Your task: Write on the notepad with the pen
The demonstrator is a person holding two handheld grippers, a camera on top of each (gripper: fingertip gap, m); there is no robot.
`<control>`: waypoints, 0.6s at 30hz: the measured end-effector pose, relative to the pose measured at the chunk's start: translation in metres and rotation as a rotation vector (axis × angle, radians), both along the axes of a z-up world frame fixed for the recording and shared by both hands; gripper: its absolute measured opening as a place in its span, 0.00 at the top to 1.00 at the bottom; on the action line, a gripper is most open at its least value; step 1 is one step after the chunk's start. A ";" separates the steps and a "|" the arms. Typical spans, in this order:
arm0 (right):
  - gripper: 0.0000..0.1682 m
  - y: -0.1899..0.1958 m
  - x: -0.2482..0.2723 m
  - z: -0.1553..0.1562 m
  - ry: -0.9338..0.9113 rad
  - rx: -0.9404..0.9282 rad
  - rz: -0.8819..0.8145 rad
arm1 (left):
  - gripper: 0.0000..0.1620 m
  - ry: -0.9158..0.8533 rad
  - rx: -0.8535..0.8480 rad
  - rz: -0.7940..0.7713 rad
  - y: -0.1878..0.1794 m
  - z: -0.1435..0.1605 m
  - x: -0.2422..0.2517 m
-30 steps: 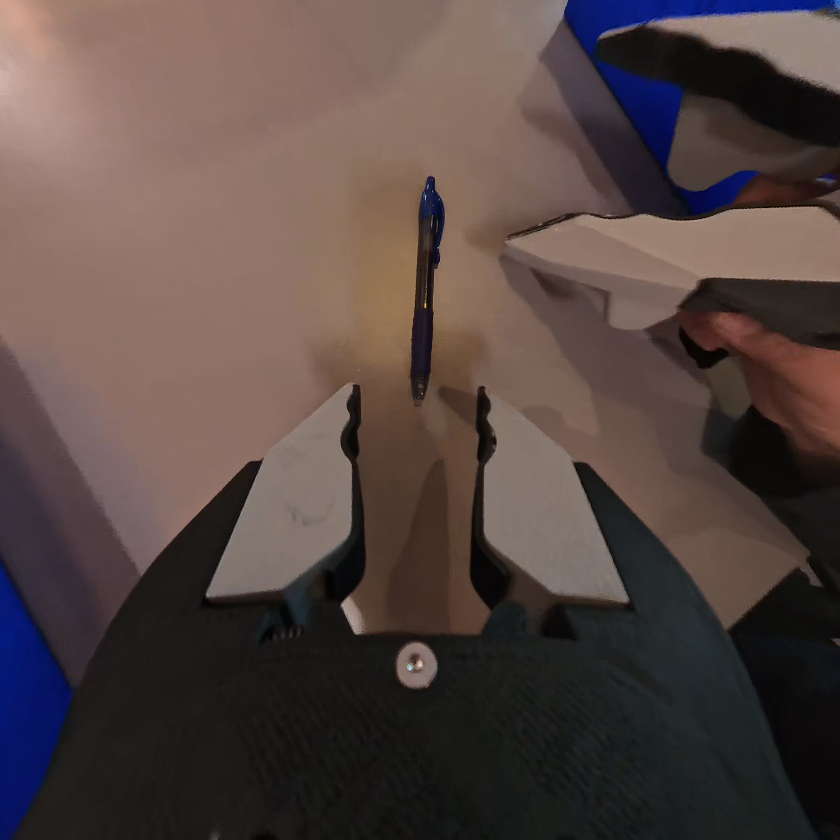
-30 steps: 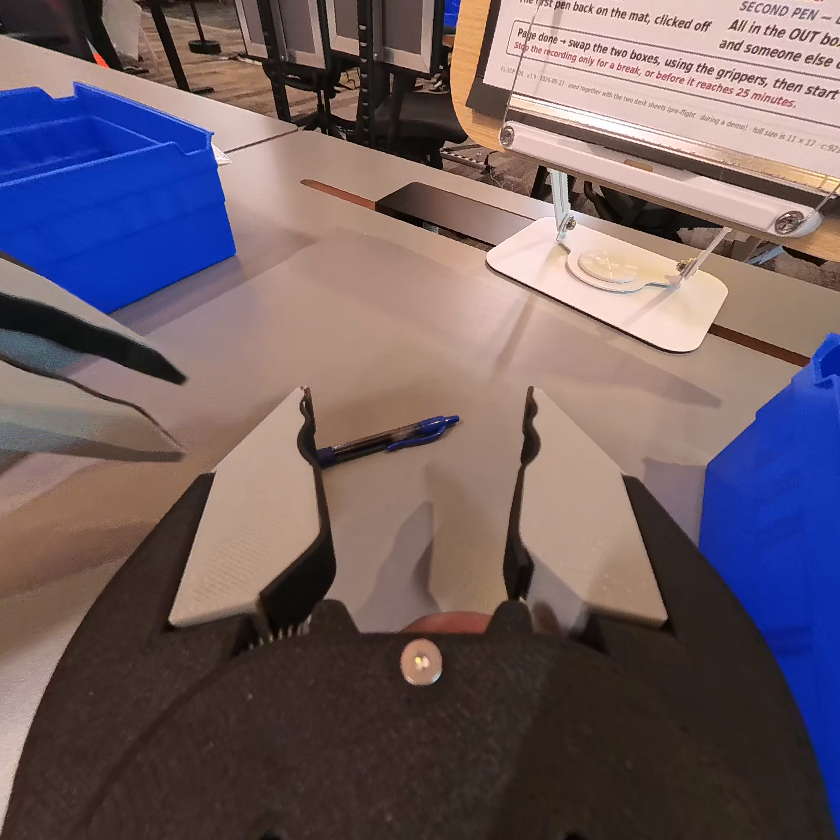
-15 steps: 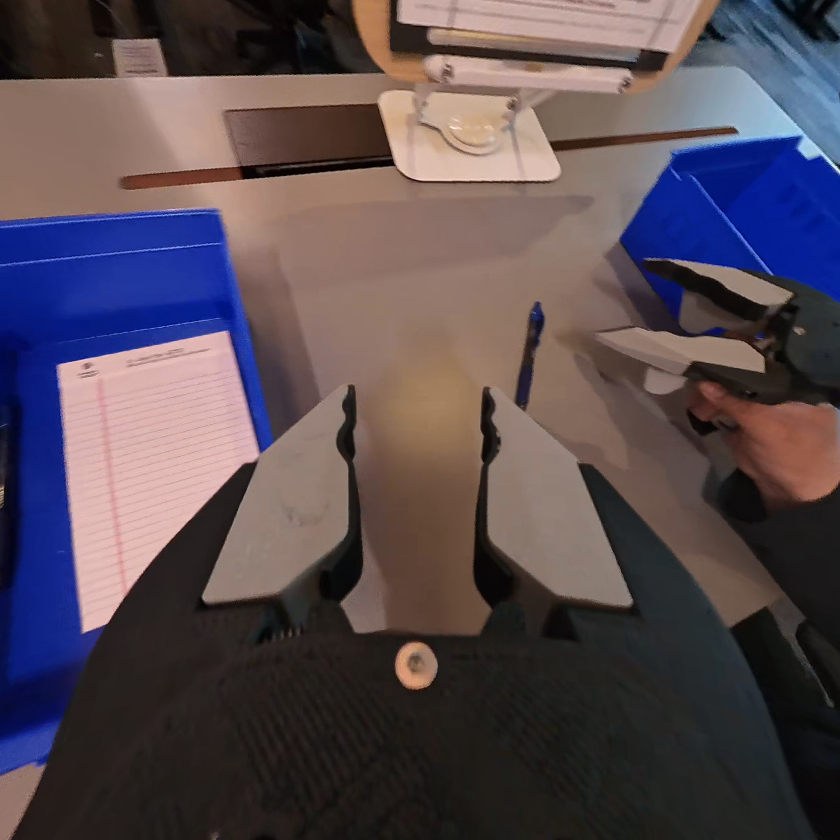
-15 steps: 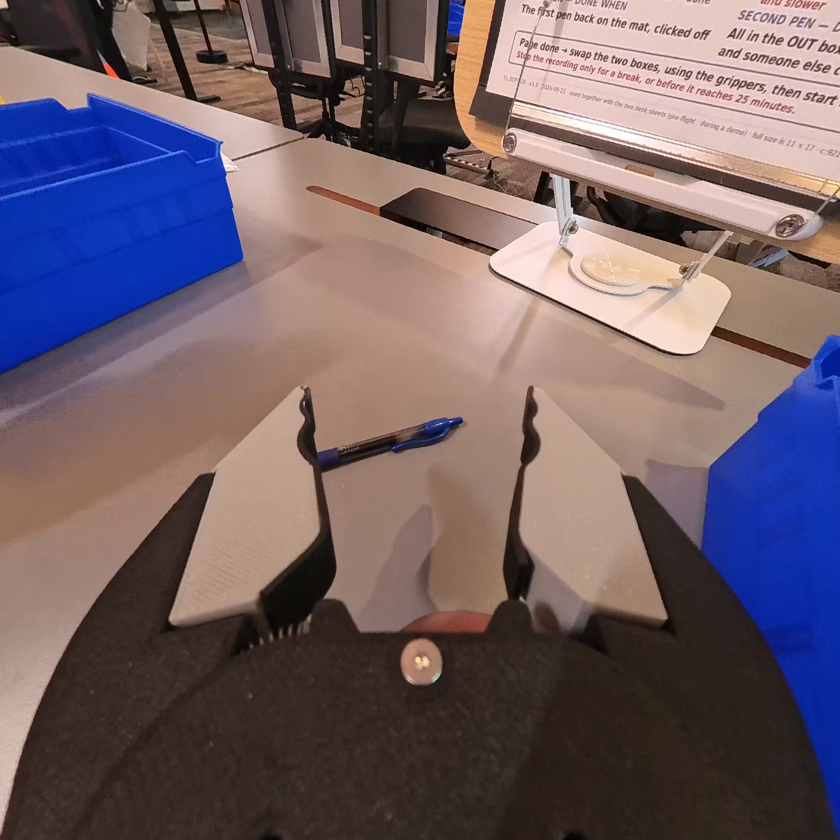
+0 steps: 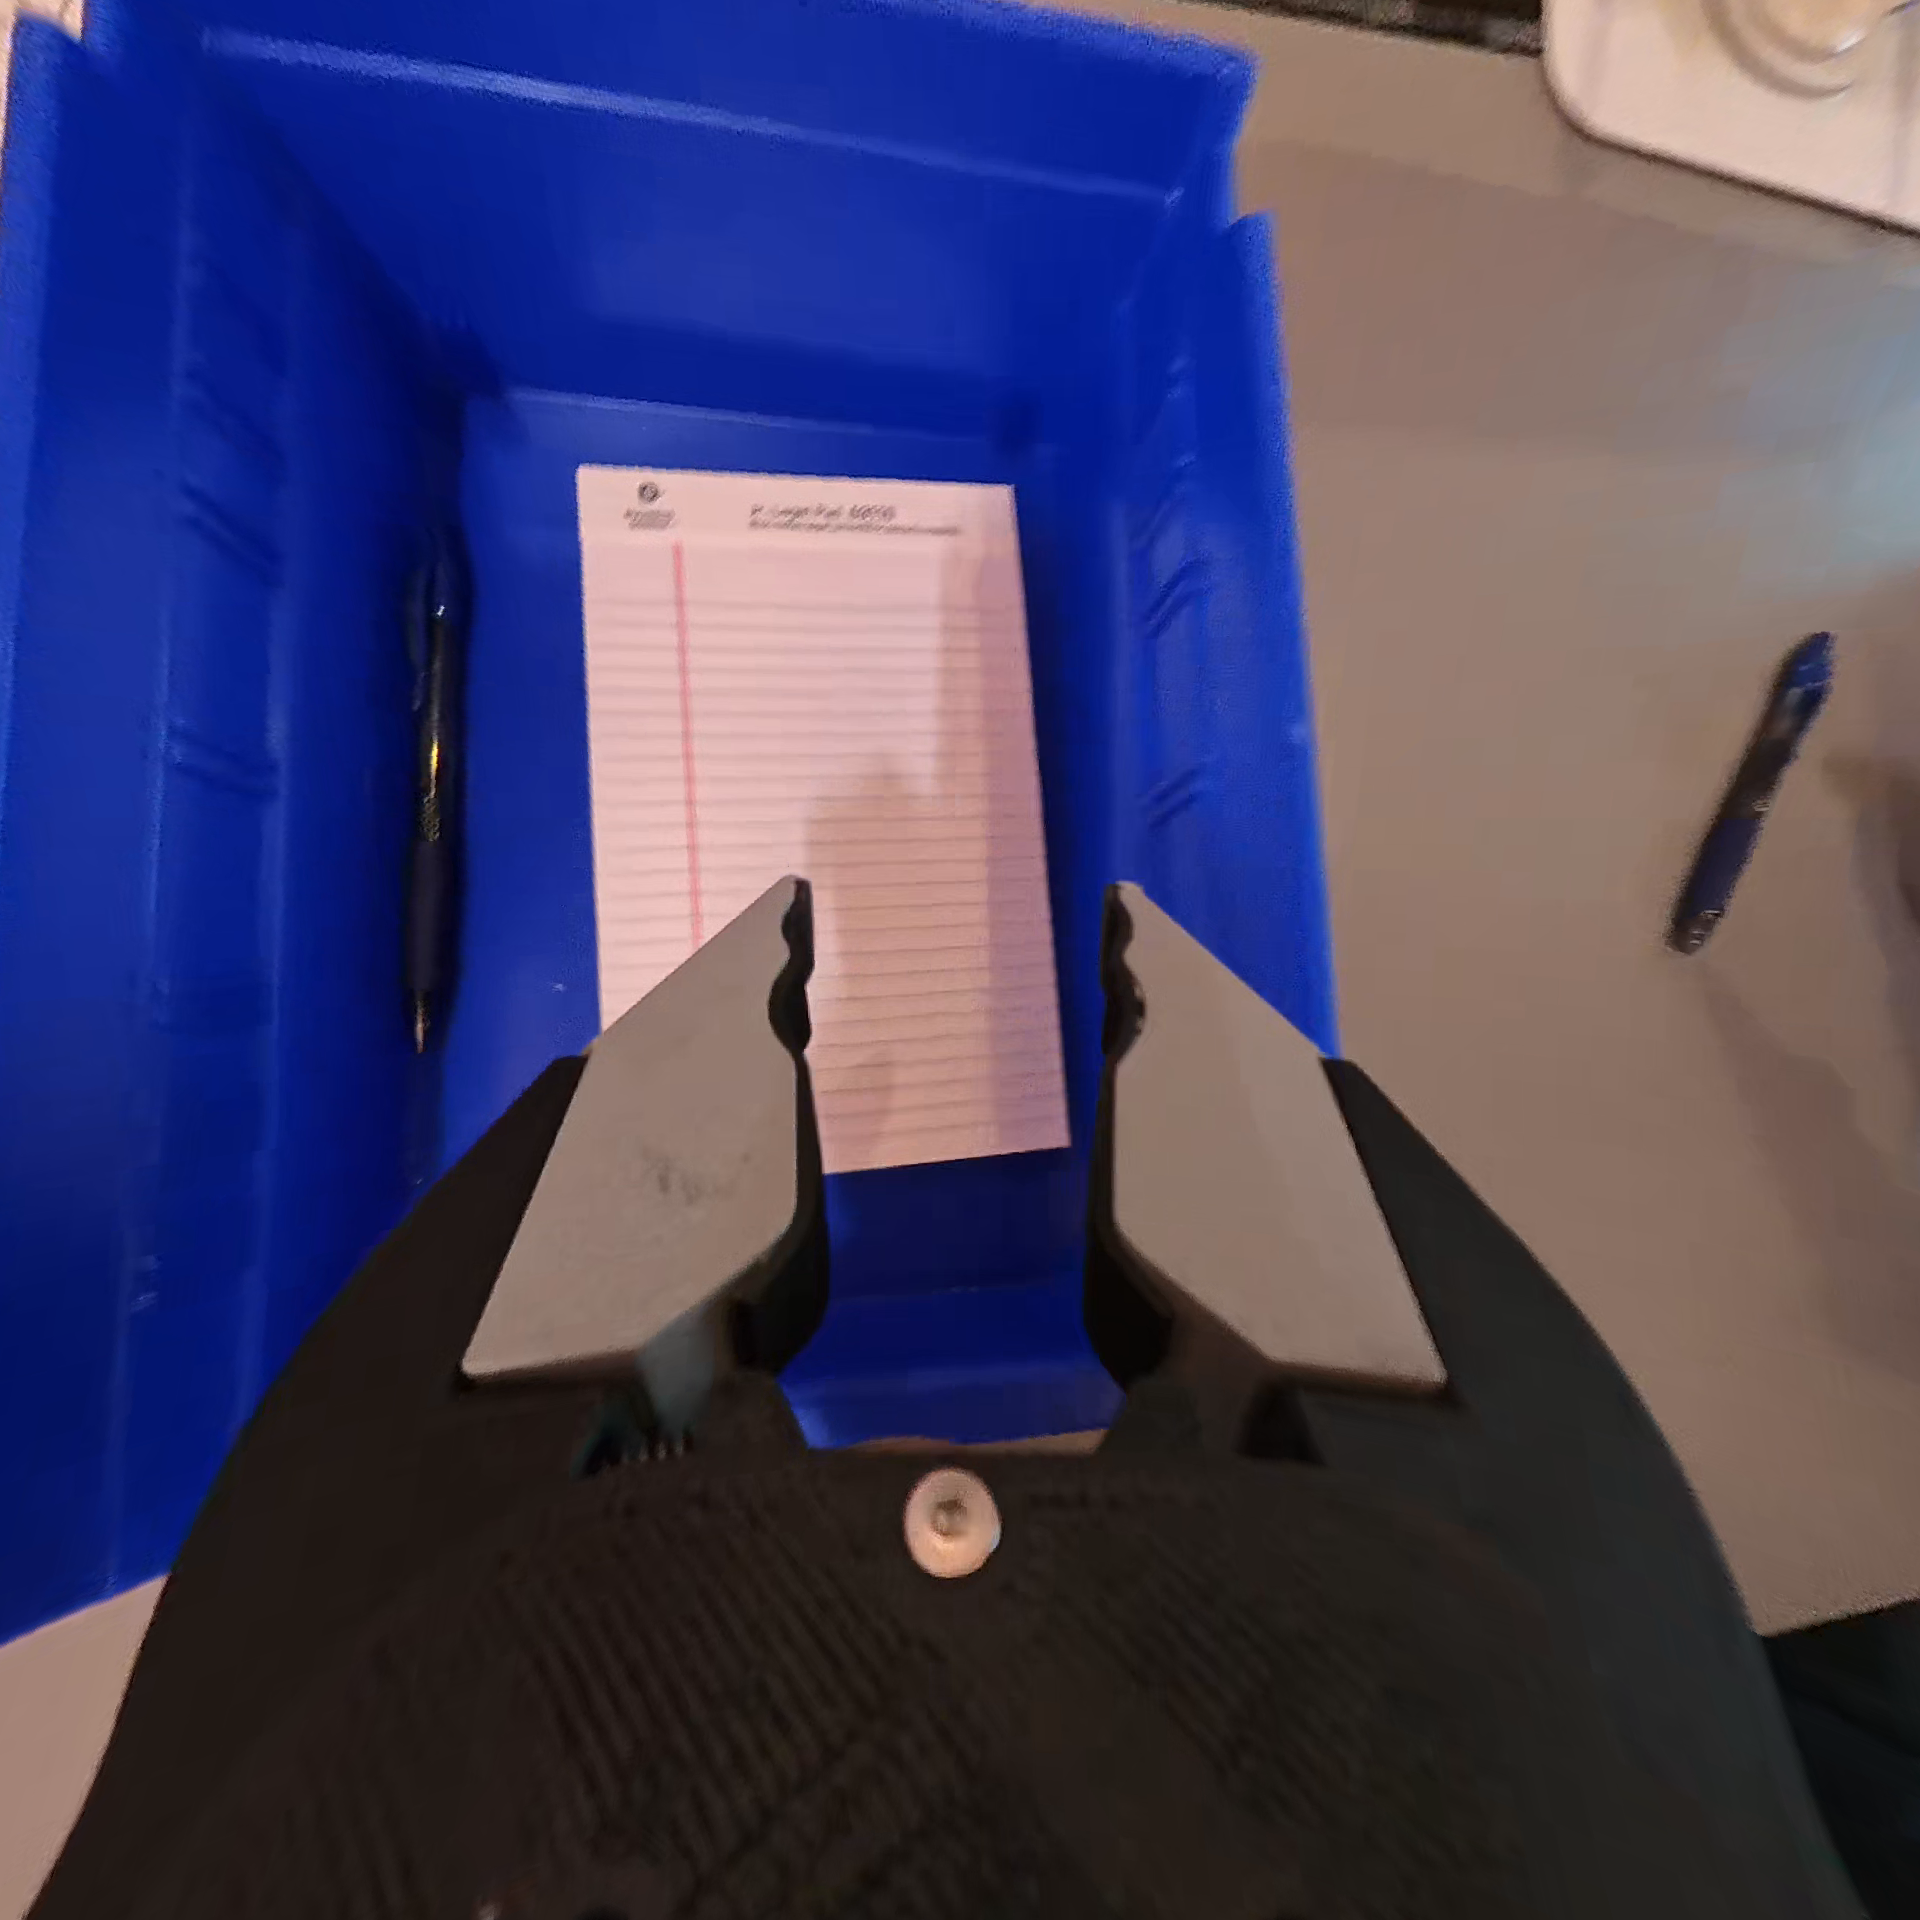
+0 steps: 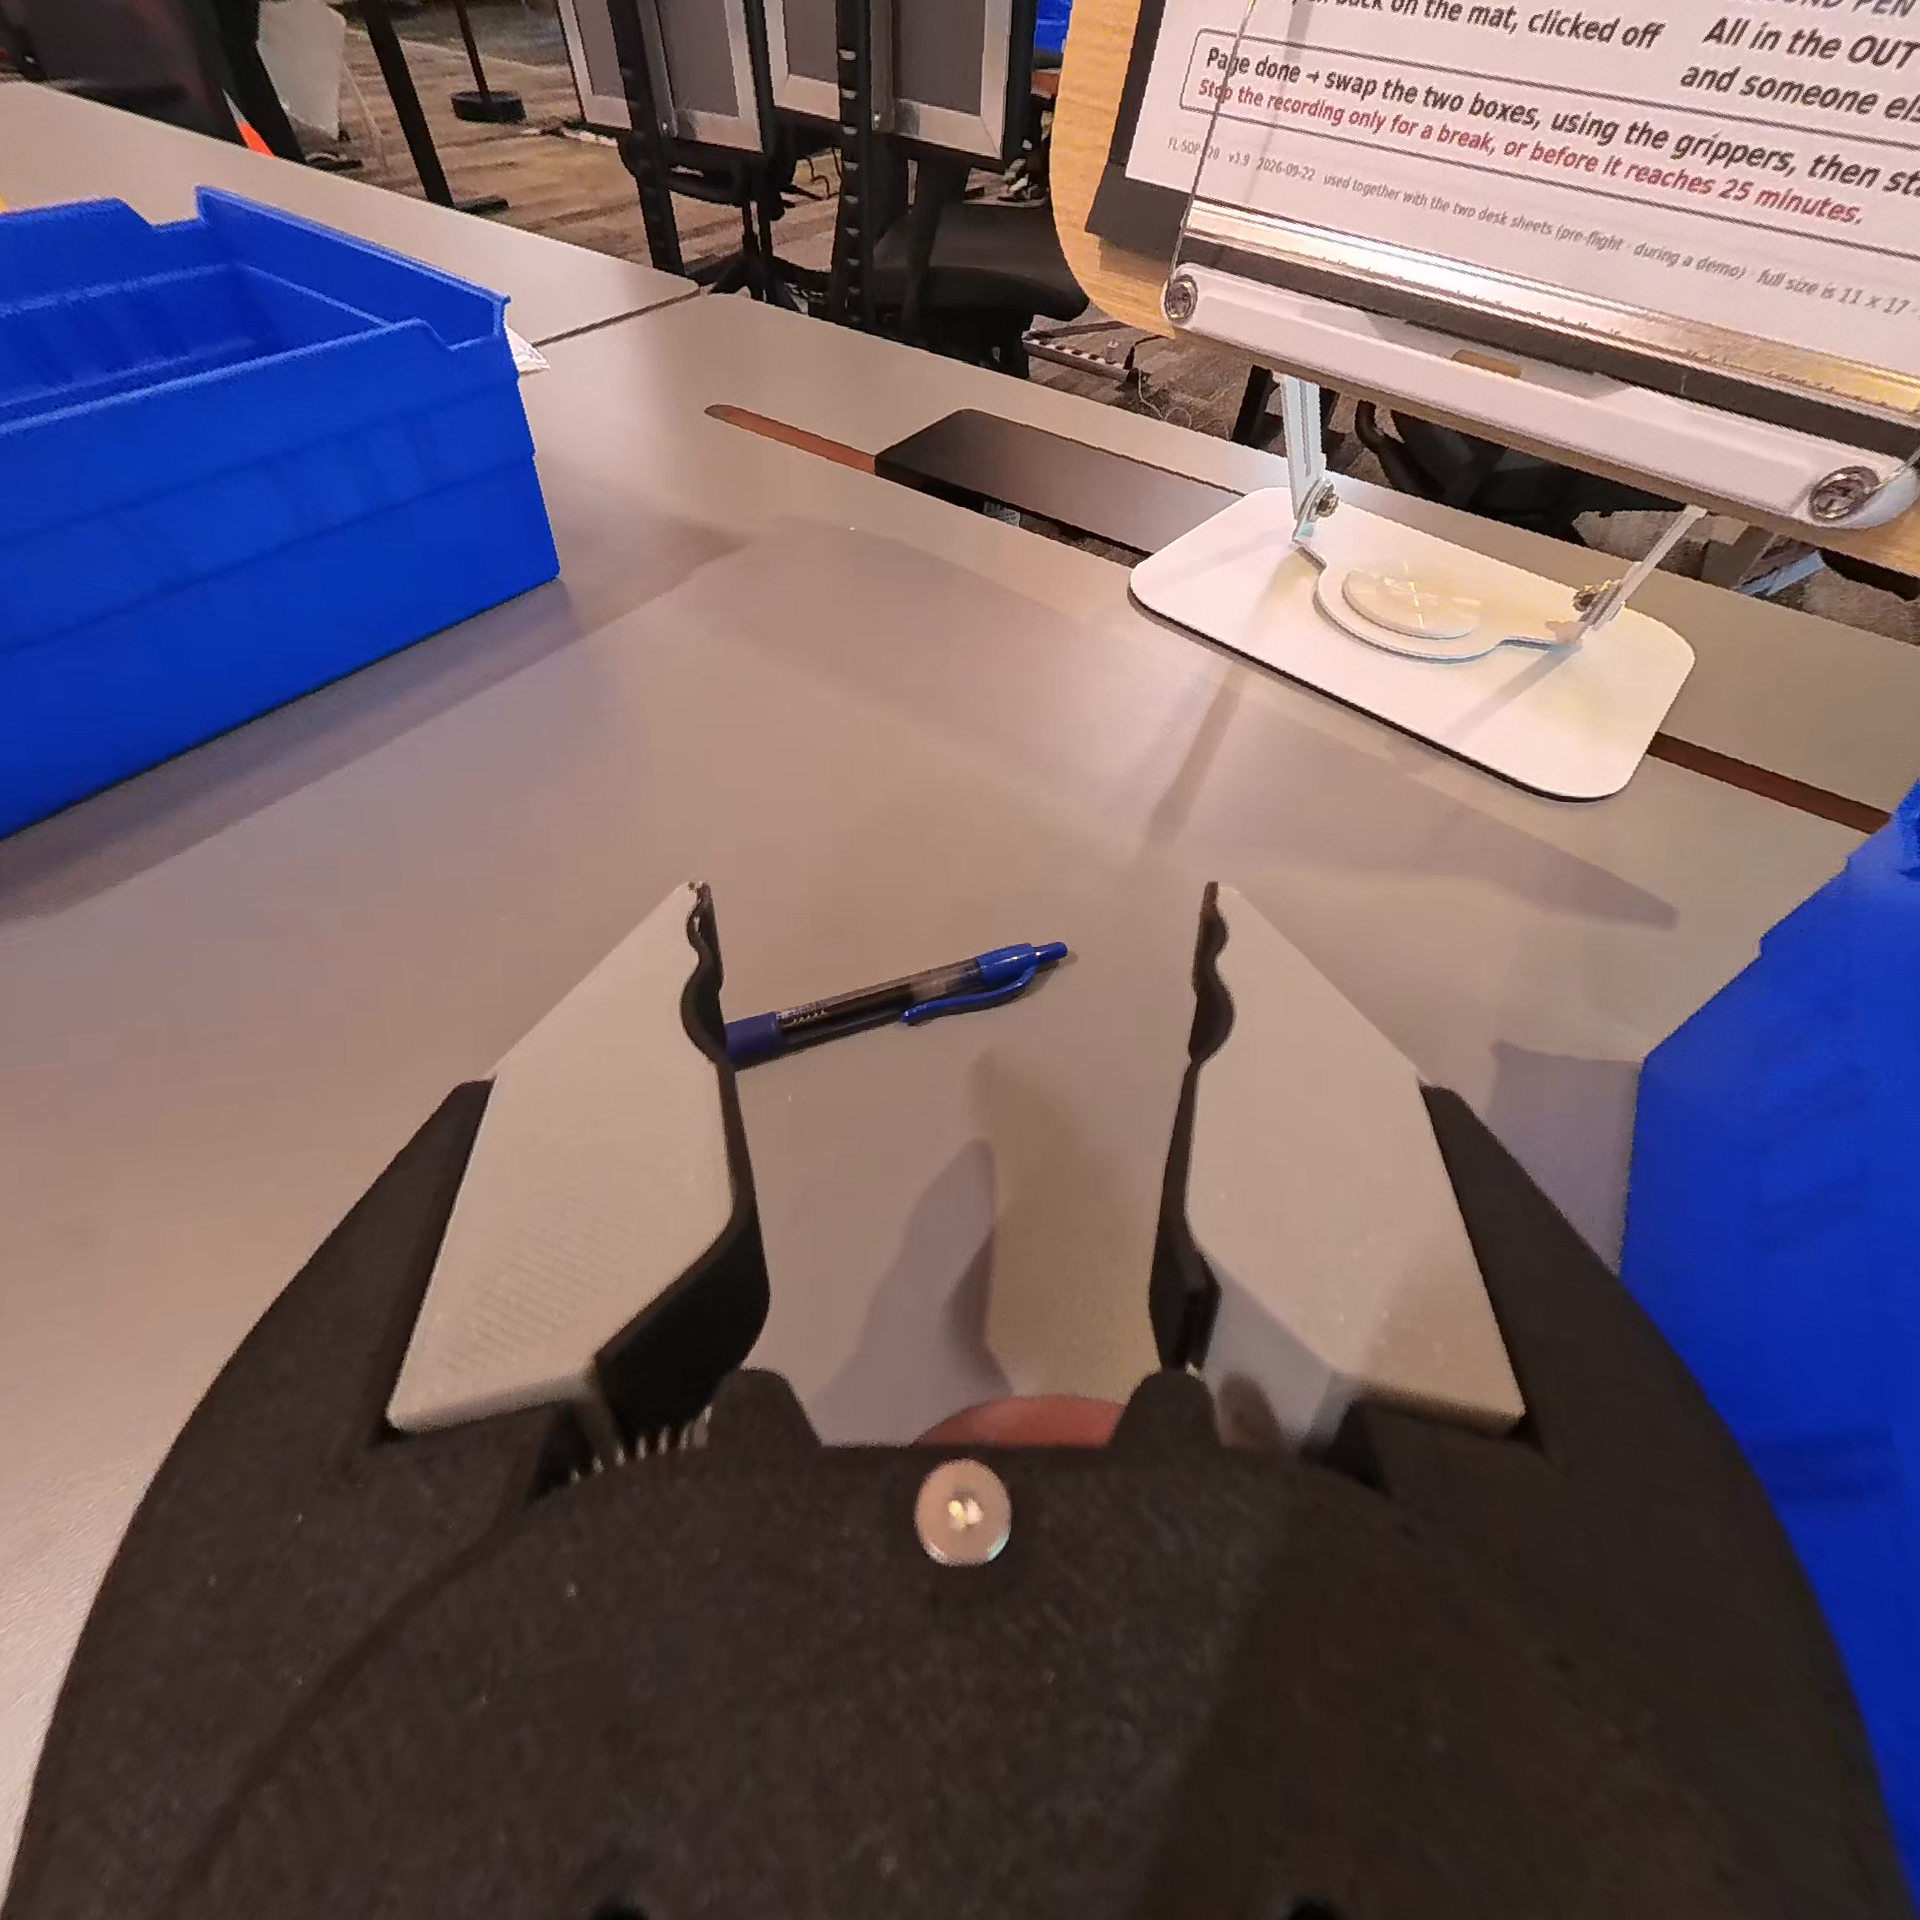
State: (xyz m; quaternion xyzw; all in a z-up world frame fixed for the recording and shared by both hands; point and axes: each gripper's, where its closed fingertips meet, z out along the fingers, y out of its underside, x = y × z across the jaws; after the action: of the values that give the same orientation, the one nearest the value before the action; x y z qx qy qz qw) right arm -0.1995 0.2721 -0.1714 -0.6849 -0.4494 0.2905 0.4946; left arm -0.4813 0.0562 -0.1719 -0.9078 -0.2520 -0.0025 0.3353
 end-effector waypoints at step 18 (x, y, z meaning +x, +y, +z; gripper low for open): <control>0.48 0.000 -0.002 -0.005 -0.023 0.009 0.000 | 0.65 -0.069 -0.310 0.008 -0.022 -0.077 -0.024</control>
State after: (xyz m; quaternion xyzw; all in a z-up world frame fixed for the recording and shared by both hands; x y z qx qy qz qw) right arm -0.2011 0.2724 -0.1768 -0.6861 -0.4563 0.2804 0.4923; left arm -0.5048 0.0344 -0.2486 -0.9470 -0.2646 0.0065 0.1822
